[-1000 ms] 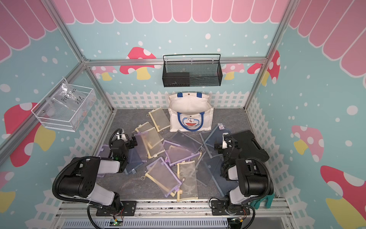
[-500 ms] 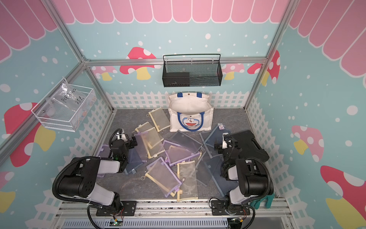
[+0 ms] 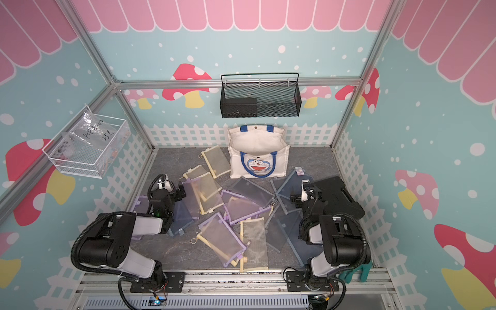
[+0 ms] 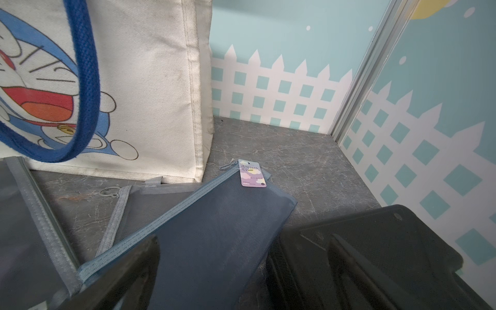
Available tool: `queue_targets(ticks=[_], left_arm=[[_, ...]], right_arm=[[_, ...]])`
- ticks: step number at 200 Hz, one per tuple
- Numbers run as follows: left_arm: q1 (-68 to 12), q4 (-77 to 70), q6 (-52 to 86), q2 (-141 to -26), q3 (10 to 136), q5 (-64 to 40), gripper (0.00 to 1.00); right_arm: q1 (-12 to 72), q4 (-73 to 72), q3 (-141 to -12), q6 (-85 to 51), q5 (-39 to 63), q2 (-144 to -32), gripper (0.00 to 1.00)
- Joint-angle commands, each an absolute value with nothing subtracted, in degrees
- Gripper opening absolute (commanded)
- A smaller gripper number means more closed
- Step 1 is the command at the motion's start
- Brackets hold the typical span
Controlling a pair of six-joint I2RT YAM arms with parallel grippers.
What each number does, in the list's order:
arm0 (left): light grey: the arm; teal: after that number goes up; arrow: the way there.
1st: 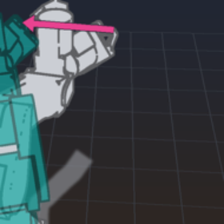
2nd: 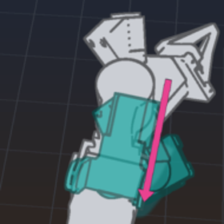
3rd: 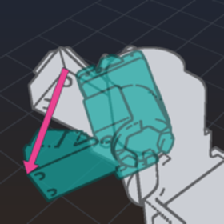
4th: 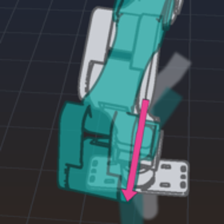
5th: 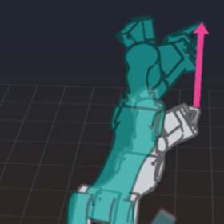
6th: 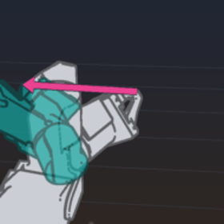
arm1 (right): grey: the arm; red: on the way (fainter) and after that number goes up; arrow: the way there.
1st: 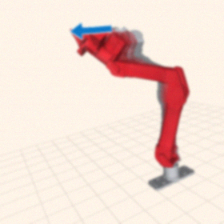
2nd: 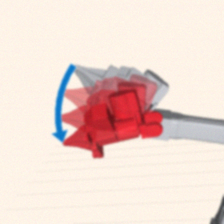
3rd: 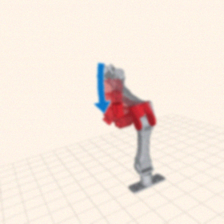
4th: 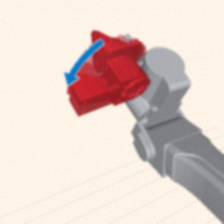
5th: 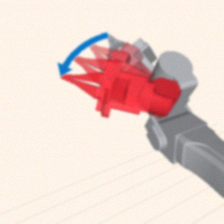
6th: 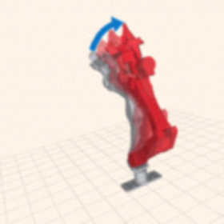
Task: Put the pencil pouch into the canvas bag
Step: Pick up the pencil pouch.
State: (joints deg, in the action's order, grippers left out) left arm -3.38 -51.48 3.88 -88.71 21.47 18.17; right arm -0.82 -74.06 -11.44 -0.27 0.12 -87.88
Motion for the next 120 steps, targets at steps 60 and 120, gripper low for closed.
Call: queue_targets(ticks=[60, 120], left_arm=[[-3.2, -34.3, 5.8, -71.5, 22.1, 17.9, 0.99], [-4.8, 8.0, 29.1, -48.9, 33.9, 20.1, 0.99]], right_arm=[[-0.7, -67.9, -11.0, -0.4, -2.1, -77.5, 0.99], [1.4, -14.1, -30.2, -14.9, -10.2, -59.2, 0.99]])
